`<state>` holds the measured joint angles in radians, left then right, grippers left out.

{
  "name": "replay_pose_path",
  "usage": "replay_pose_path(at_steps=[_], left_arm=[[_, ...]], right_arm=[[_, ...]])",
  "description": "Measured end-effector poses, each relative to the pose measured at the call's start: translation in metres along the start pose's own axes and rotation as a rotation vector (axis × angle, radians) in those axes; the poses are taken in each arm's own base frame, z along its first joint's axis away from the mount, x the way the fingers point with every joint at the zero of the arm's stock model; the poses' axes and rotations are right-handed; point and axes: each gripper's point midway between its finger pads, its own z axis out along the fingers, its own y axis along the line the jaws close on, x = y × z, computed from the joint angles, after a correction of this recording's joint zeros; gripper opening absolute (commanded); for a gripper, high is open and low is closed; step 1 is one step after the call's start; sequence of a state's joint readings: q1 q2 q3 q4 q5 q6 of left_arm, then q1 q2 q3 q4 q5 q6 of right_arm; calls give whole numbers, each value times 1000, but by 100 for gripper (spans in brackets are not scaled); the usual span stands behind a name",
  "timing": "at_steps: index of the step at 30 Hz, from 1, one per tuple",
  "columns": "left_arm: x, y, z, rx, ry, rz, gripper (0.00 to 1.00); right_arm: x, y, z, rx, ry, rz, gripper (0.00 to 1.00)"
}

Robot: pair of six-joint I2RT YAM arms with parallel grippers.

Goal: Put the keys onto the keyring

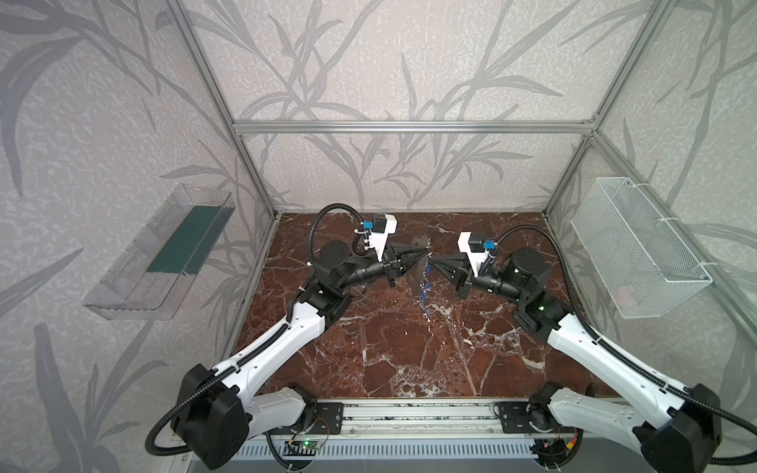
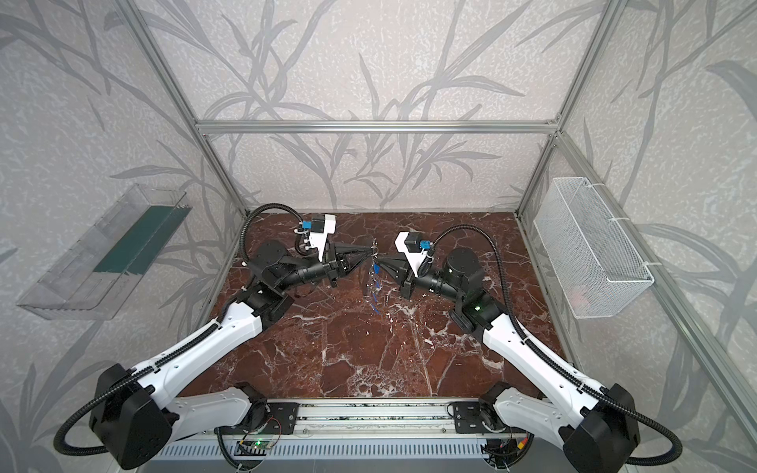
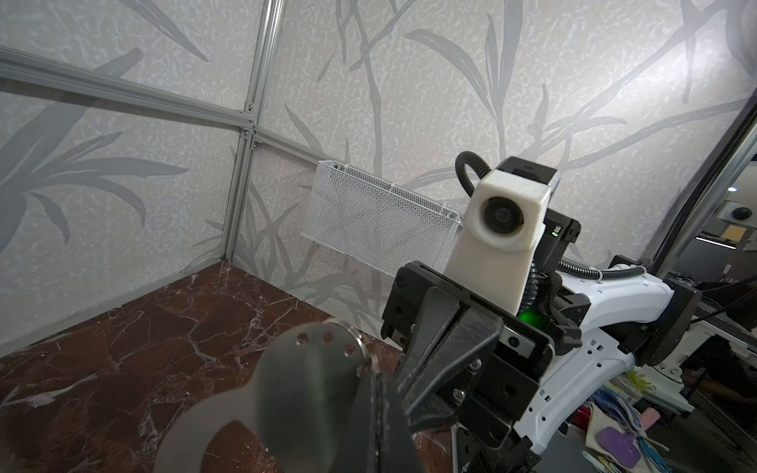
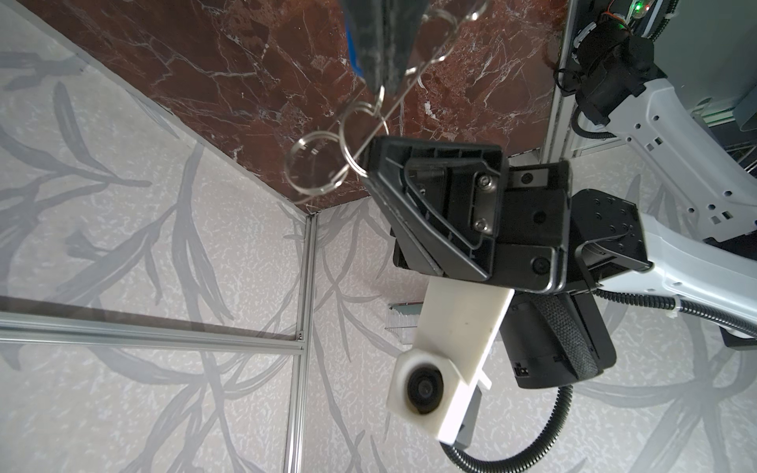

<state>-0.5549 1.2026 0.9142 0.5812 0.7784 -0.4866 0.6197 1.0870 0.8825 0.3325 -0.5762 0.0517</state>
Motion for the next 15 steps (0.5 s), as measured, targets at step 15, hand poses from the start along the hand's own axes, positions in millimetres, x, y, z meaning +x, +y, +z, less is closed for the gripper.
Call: replay_pose_path(at_steps=[15], left_arm=[[-3,7,-2,-11,-80,-22,0]], right_arm=[[-1,-4,13,39,-25,10,0]])
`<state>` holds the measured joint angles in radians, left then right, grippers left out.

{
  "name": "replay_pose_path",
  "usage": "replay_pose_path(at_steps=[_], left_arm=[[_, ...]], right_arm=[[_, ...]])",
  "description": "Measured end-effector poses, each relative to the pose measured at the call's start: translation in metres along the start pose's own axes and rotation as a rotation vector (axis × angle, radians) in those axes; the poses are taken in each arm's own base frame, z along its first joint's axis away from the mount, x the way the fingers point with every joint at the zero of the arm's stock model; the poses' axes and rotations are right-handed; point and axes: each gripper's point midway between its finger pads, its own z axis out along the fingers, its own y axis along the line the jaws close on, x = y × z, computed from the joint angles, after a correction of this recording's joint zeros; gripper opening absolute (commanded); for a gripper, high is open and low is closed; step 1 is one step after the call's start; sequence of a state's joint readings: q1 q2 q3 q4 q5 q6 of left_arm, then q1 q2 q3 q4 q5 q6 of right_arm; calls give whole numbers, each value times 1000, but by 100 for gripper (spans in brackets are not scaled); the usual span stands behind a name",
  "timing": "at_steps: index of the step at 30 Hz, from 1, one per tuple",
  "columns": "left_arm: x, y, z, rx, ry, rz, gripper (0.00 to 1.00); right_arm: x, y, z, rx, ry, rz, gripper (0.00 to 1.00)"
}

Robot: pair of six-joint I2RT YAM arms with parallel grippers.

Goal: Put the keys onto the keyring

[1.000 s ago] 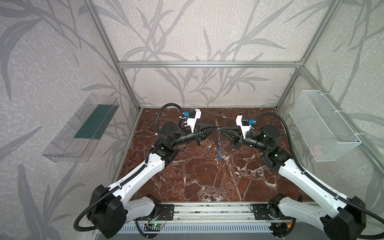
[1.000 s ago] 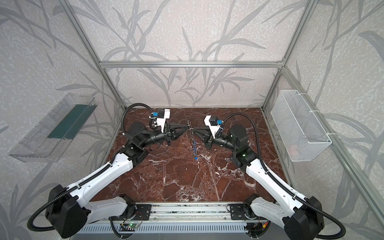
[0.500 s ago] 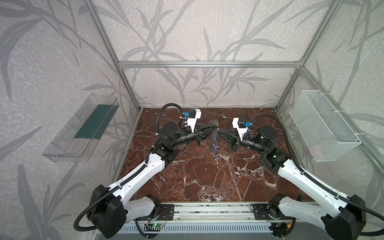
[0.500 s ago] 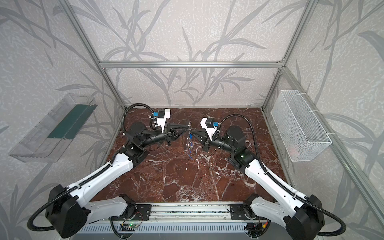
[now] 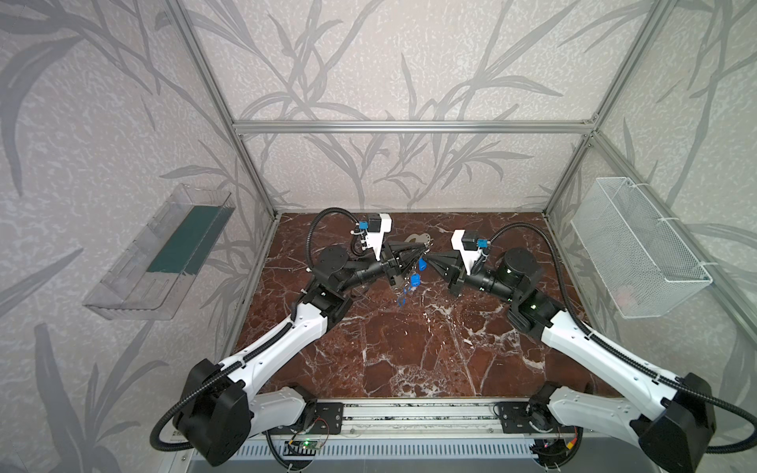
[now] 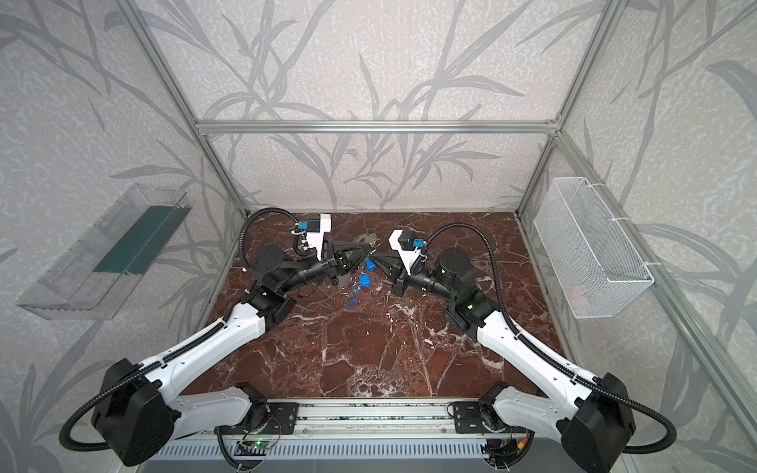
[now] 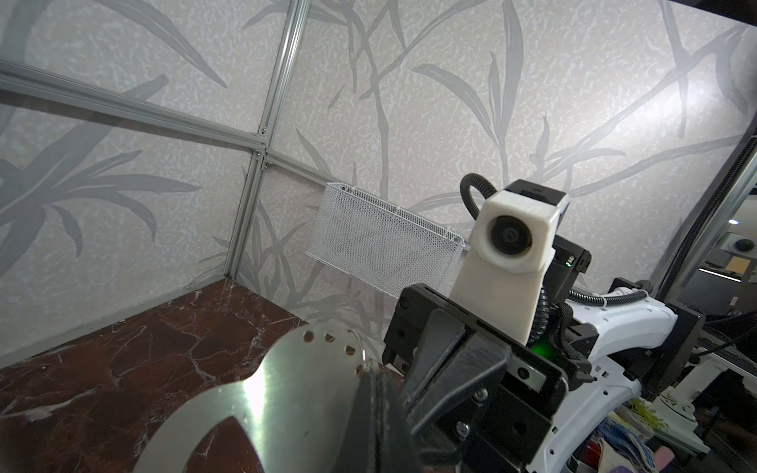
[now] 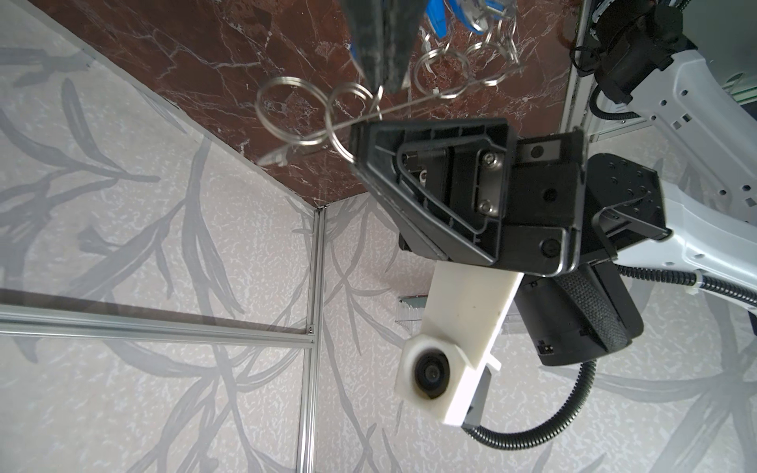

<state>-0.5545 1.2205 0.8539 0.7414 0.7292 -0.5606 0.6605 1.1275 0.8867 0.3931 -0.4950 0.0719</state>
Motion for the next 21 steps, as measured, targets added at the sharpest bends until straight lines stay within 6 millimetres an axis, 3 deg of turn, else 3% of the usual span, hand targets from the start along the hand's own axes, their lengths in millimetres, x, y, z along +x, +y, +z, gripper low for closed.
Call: replay_pose_path(at_steps=[9,14,21], left_arm=[[1,3,-3,-15,-52,-11,0],[-2,4,-4,-24,-70,-4,0],[-8,2,-3,-13,-100,10,0]], right_arm=[[5,-2,-1,6,-30,74,13],[11,-17,-12,51,-40,127,20],[7,-35,-24,79,-64,208,20]])
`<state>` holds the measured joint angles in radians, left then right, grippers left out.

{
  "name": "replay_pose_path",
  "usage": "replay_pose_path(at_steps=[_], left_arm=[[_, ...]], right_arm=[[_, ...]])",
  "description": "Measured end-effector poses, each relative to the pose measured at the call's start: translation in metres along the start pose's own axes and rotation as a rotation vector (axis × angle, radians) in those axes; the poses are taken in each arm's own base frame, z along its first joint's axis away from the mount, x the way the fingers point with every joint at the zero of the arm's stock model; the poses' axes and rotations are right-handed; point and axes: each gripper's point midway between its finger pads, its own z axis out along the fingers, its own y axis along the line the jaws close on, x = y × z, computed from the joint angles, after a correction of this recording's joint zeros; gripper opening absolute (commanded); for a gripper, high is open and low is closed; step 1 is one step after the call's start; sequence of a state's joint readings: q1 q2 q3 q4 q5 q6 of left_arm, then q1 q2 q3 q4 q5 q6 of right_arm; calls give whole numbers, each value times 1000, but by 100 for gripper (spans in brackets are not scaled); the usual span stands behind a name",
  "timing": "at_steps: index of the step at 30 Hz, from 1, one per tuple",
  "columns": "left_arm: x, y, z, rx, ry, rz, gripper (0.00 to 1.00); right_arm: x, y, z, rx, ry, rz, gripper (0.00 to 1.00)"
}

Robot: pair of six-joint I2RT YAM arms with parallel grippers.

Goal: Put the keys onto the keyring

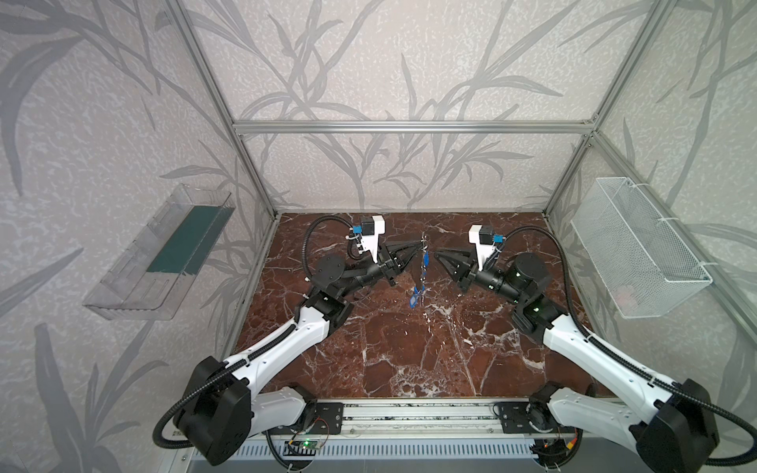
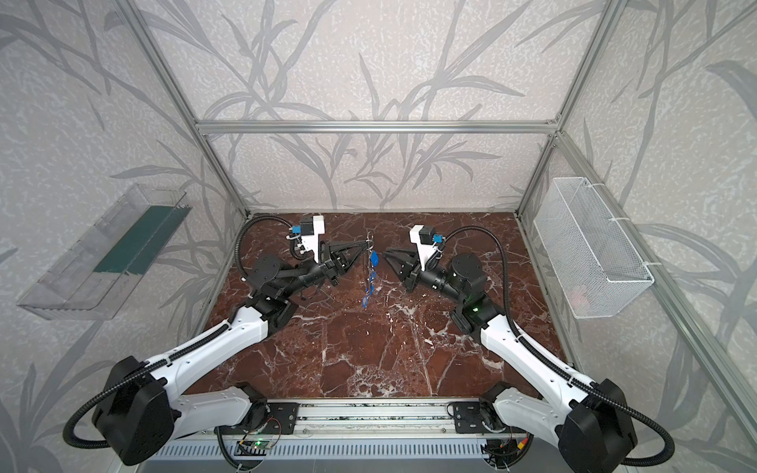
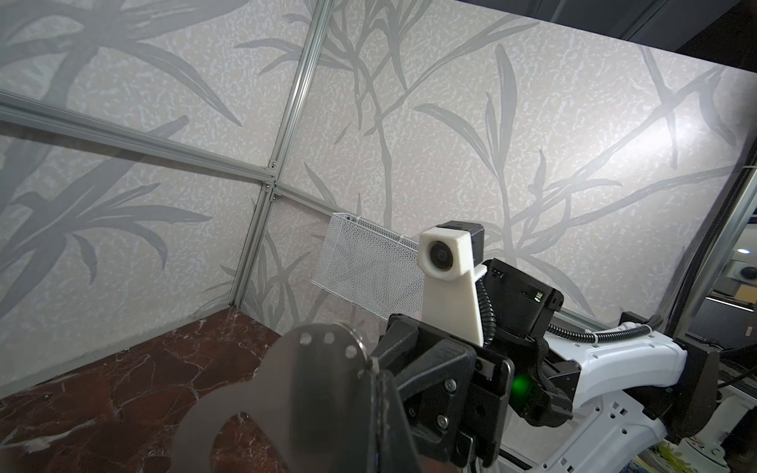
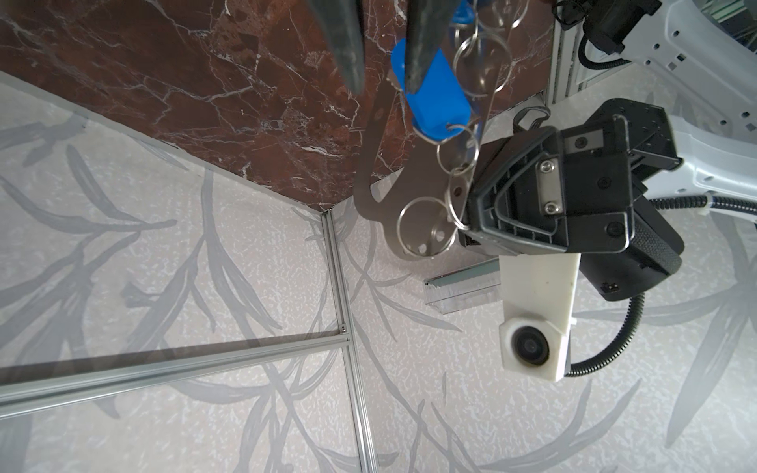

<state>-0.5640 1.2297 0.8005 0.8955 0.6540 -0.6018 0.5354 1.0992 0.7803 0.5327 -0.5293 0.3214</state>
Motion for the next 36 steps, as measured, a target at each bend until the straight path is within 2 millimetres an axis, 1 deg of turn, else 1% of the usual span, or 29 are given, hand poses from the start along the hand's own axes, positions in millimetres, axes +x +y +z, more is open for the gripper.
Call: replay_pose_path(at_steps=[3,5,11,17,26,31,36], left_arm=[[1,2,1,1,0,-1,0],[3,3,1,0,4,-4,0],[5,3,2,5,11,-7,0],[7,1,2,19,21,-9,0],[8,-2,2,26,25,-10,0],[8,-1,2,23,22,-10,0],[5,1,2,6,9,-6,0]], right_arm=[[-8,-2,-2,-23,-25,40,21],[-10,-2,0,-49,-28,68,22],[-12,2,14,-136,-14,141,22],[-18,9,19,-198,-21,170,22],[-19,12,22,-228,-19,189,21],[-24,11,21,-222,-50,180,21],[-22,10,19,-220,-70,206,21]])
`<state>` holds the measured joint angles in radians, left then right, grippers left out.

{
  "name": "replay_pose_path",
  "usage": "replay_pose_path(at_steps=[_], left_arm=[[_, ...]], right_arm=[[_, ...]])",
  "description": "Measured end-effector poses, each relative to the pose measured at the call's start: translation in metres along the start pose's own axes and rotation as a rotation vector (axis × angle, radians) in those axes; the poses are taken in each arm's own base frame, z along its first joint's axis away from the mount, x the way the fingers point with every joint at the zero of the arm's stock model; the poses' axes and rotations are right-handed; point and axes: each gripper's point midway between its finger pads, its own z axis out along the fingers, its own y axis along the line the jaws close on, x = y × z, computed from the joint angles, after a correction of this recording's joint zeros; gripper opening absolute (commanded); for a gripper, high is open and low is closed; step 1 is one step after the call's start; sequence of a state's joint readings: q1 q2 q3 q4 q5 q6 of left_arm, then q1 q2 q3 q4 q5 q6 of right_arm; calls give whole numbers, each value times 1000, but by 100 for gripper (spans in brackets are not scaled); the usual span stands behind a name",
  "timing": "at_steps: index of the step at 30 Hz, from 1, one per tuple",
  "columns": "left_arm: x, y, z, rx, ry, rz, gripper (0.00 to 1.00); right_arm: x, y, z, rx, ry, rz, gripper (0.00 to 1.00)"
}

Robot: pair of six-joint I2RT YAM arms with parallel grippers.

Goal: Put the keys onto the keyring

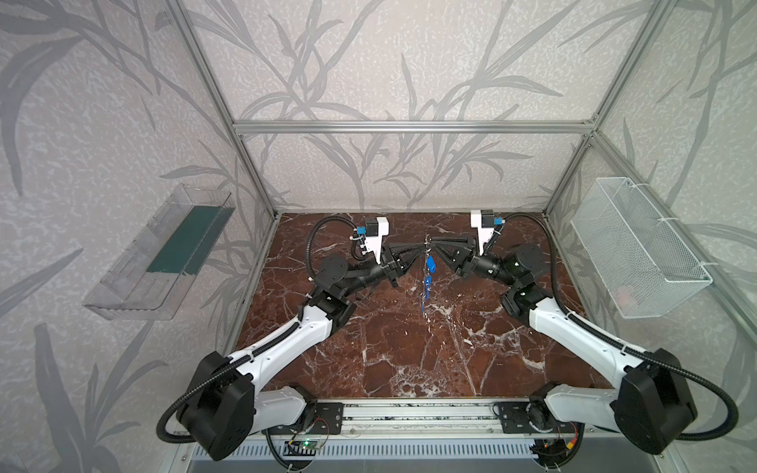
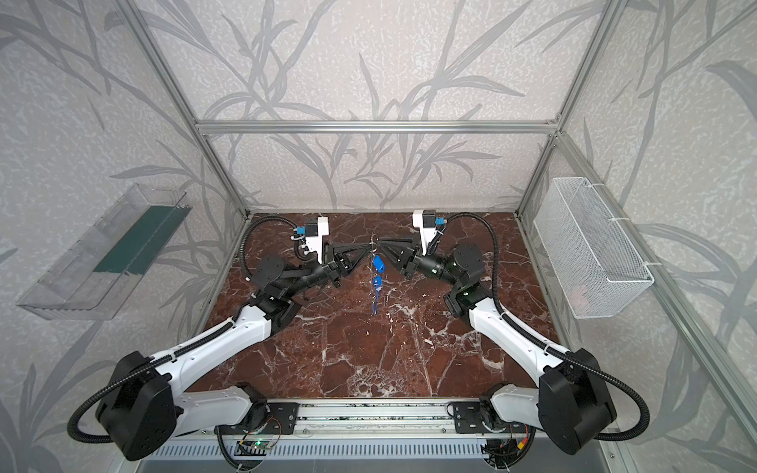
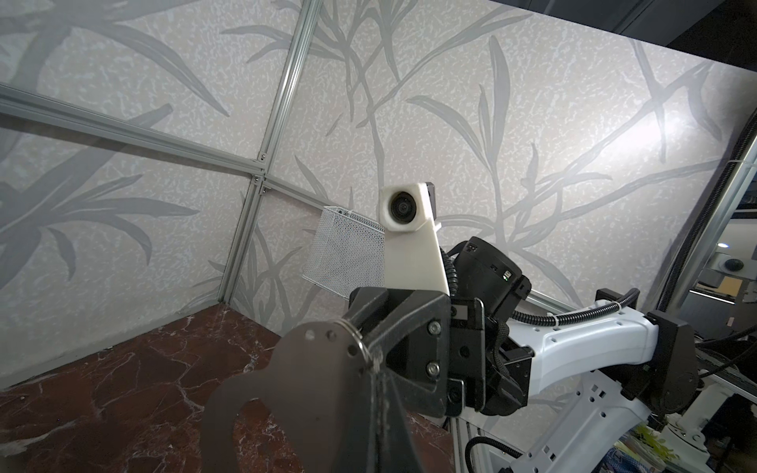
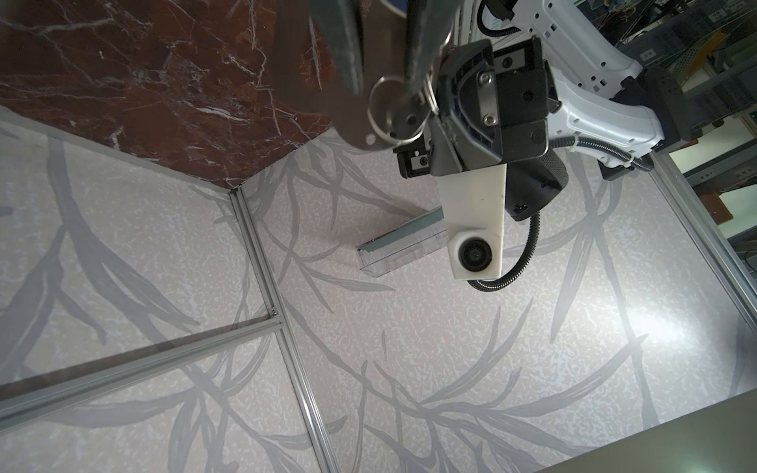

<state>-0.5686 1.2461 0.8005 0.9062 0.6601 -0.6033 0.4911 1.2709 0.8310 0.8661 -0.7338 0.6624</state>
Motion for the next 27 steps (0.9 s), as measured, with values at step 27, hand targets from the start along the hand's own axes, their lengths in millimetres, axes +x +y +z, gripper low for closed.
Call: replay_pose_path(at_steps=[27], left_arm=[[-1,-2,-2,-4,-2,0,0]], right_arm=[[7,11,10,-73,7,19,10]])
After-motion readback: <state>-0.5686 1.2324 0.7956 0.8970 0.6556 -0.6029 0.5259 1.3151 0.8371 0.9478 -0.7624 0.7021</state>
